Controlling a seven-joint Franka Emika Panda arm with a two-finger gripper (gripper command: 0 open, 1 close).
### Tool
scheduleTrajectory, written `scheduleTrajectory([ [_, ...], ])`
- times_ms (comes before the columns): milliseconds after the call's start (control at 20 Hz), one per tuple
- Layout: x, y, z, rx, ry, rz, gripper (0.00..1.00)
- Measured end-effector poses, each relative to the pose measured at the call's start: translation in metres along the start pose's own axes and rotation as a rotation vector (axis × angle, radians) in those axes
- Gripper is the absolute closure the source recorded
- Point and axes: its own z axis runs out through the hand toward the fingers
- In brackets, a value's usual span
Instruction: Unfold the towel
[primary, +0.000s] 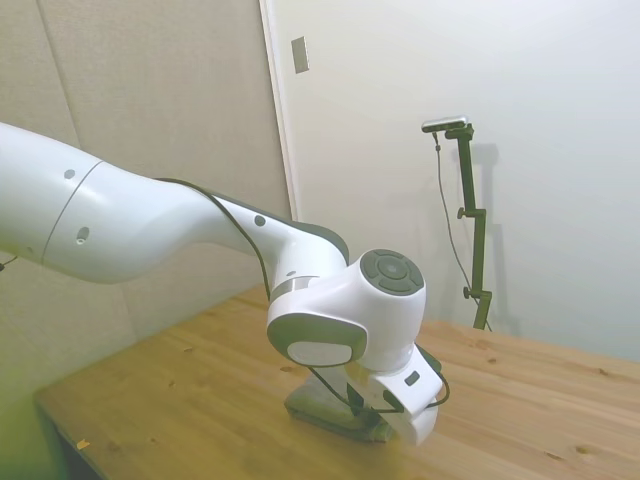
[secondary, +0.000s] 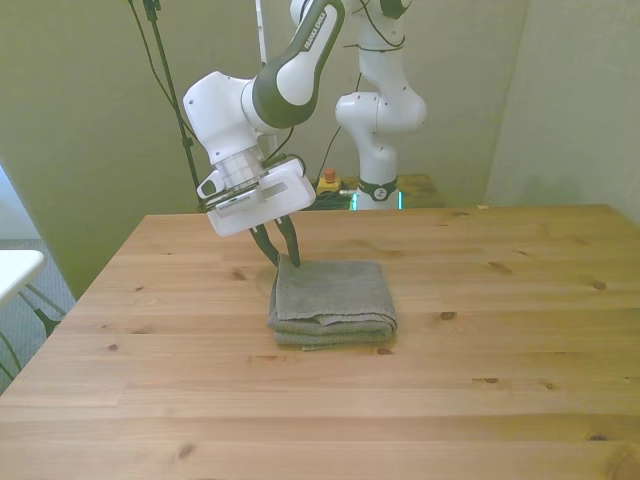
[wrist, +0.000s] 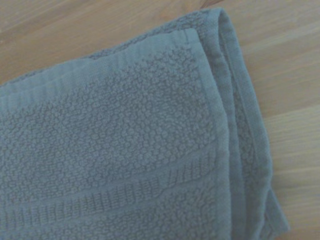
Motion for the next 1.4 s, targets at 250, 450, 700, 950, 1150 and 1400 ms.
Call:
scheduleTrajectory([
  [250,0.001,-0.003,-0.002,0.002,0.002,-0.004,1.00],
  [450,0.000,-0.007,-0.003,0.004,0.004,-0.013,1.00],
  [700,-0.009,-0.028,-0.012,0.017,0.012,-0.056,1.00],
  [950,-0.037,-0.070,-0.019,0.033,0.013,-0.136,1.00],
  [1150,-0.074,-0.120,-0.019,0.025,0.013,-0.212,1.00],
  [1400,-0.135,-0.179,-0.008,-0.005,0.028,-0.329,1.00],
])
